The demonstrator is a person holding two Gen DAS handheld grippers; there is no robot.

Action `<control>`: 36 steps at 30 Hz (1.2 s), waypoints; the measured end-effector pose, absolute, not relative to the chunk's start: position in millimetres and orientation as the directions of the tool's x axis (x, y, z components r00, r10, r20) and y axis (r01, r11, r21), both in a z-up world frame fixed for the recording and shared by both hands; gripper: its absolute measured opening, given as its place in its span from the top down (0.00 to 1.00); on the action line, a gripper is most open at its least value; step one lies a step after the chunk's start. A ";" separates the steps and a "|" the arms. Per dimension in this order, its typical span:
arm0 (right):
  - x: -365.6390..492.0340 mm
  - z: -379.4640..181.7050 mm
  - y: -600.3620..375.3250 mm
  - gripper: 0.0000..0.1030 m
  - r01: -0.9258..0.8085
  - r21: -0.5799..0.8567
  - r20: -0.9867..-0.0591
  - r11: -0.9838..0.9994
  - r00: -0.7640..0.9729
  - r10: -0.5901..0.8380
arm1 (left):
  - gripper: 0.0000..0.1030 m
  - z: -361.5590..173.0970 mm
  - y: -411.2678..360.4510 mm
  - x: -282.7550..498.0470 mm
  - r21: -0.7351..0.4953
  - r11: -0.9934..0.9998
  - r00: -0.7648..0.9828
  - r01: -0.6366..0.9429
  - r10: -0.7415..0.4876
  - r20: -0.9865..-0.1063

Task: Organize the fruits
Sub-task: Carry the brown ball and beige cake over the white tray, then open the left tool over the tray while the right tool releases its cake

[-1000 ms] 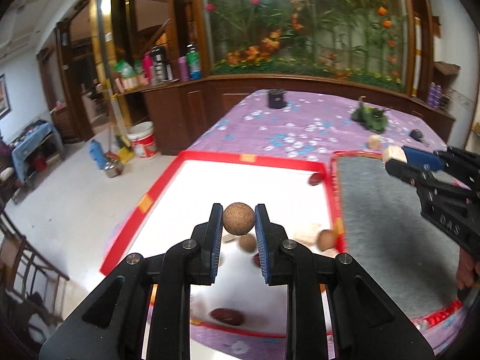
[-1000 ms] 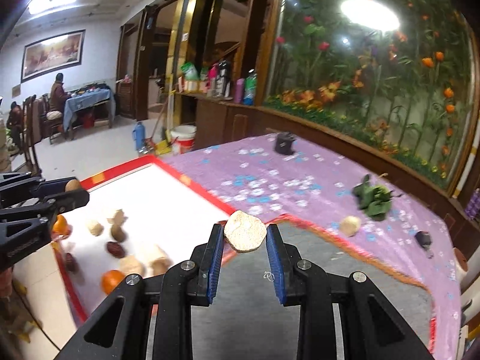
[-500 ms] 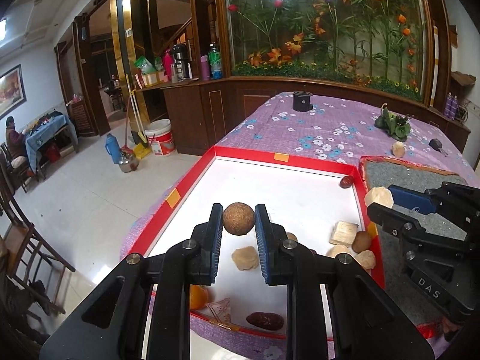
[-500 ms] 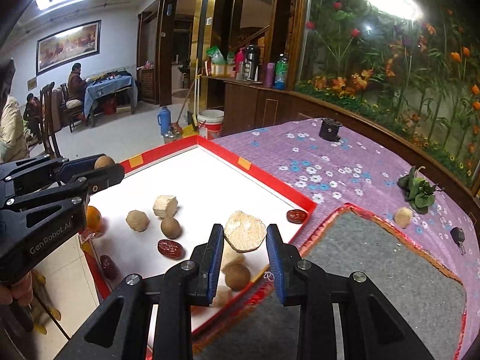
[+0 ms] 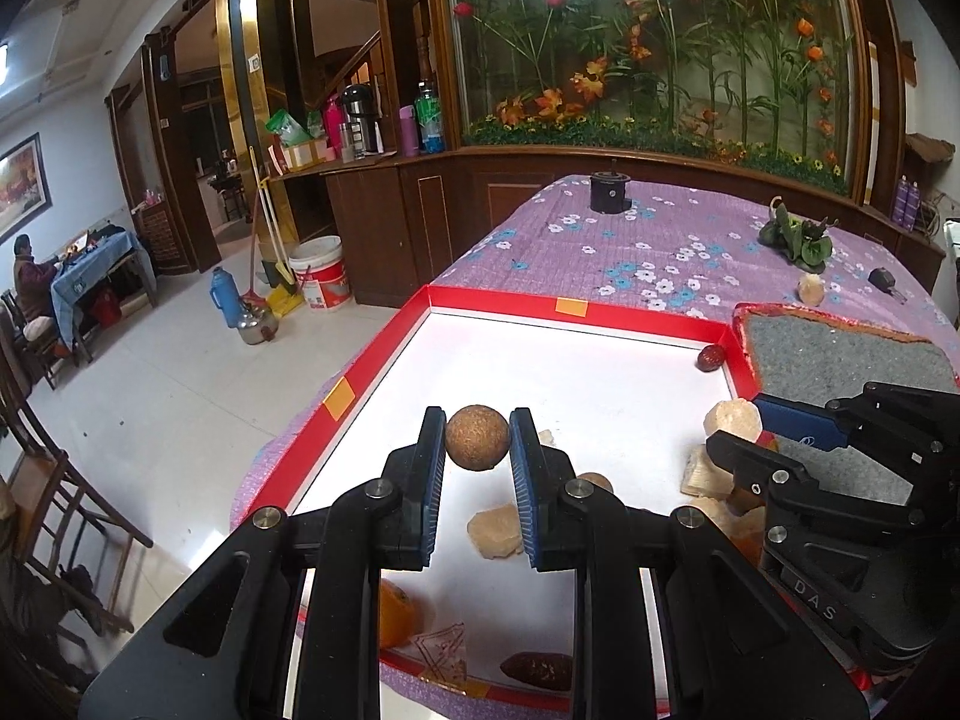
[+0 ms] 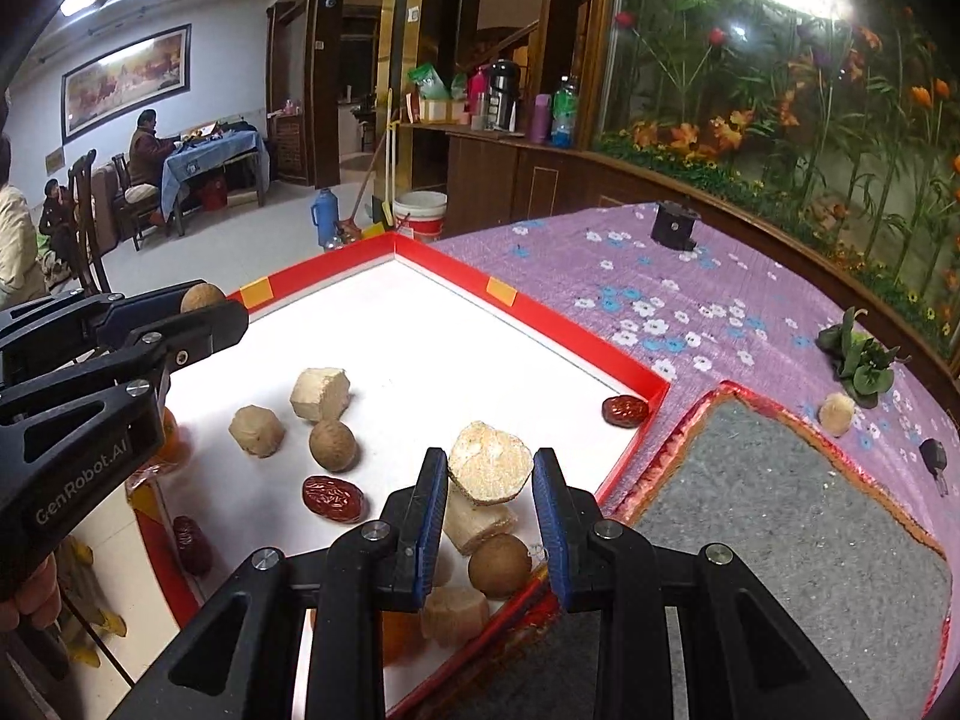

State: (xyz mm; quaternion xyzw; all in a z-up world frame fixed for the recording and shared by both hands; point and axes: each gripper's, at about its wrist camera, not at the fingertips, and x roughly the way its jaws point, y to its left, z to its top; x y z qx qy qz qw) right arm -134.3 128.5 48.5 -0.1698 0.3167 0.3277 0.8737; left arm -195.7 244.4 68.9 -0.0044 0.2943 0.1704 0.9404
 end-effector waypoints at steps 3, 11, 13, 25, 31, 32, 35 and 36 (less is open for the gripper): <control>-130.3 45.4 131.6 0.73 -0.679 -0.086 -0.673 0.729 0.580 0.460 | 0.80 66.1 244.8 -192.2 0.096 0.941 0.764 -0.325 0.321 -0.559; -118.4 41.5 134.5 0.73 -0.674 -0.050 -0.687 0.737 0.559 0.464 | 0.80 54.8 246.4 -181.7 0.110 0.941 0.748 -0.321 0.324 -0.579; -115.5 41.6 133.9 0.73 -0.668 -0.026 -0.695 0.743 0.546 0.467 | 0.80 52.1 246.6 -180.5 0.111 0.939 0.743 -0.327 0.328 -0.583; -112.6 60.8 106.6 0.70 -0.621 0.128 -0.651 0.774 0.536 0.538 | 0.44 67.7 237.6 -196.5 0.102 0.918 0.759 -0.384 0.376 -0.531; -131.3 79.1 84.9 0.70 -0.617 0.168 -0.610 0.769 0.548 0.573 | 0.42 90.0 219.8 -220.2 0.152 0.877 0.735 -0.455 0.466 -0.493; -136.0 82.8 79.8 0.70 -0.615 0.179 -0.601 0.768 0.549 0.581 | 0.38 94.8 215.6 -225.7 0.163 0.866 0.728 -0.472 0.487 -0.482; -148.1 90.7 68.2 0.69 -0.614 0.190 -0.585 0.766 0.556 0.591 | 0.20 109.1 202.2 -245.4 0.172 0.859 0.732 -0.482 0.502 -0.461; -154.4 94.3 62.9 0.69 -0.615 0.194 -0.576 0.764 0.559 0.596 | 0.20 113.2 198.7 -250.9 0.166 0.868 0.741 -0.467 0.487 -0.461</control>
